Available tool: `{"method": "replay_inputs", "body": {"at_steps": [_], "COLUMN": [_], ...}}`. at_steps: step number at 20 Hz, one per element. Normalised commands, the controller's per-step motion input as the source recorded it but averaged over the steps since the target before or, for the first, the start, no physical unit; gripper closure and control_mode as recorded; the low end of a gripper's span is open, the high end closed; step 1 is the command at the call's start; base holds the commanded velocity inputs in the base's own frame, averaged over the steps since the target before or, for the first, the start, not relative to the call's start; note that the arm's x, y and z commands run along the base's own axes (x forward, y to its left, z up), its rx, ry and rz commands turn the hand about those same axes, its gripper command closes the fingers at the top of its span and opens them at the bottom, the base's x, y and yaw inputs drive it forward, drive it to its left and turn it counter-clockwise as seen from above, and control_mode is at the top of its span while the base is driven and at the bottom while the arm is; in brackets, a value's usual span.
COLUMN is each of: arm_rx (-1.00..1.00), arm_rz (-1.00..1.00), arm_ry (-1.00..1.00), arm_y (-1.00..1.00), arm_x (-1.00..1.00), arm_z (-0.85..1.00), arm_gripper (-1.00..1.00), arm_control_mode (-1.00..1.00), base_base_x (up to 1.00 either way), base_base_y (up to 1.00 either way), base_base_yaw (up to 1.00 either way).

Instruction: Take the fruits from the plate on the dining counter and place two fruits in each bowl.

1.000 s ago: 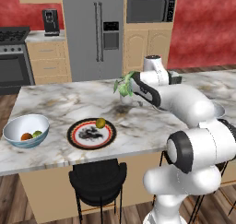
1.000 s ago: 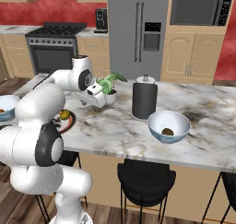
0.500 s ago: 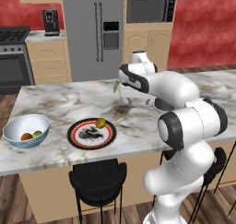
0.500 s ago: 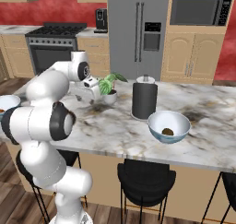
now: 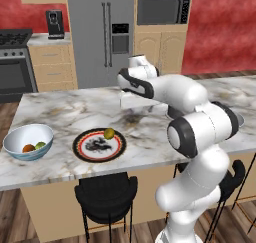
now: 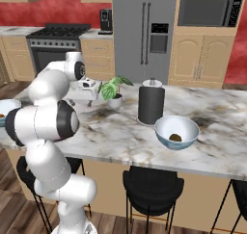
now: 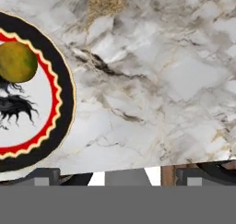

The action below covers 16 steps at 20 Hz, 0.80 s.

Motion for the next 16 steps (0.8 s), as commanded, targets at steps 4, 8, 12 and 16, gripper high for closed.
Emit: {"method": "replay_inputs", "body": {"at_steps": [4, 8, 12, 16], "arm_rx": [-0.02, 0.0, 0.05, 0.08], "arm_rz": [0.31, 0.3, 0.18, 0.08], "arm_ry": [0.04, 0.0, 0.0, 0.0], "arm_y": [0.64, 0.57, 0.57, 0.45], "arm_x": [0.0, 0.0, 0.0, 0.11], "arm_z": [-0.17, -0.21, -0.32, -0.43], "arm_gripper": [-1.0, -1.0, -1.0, -1.0], "arm_control_mode": [-1.0, -1.0, -1.0, -1.0], "base_base_x": [0.0, 0.0, 0.0, 0.0], "base_base_y": [0.0, 0.0, 0.0, 0.0], "base_base_yaw": [0.0, 0.0, 0.0, 0.0]}}
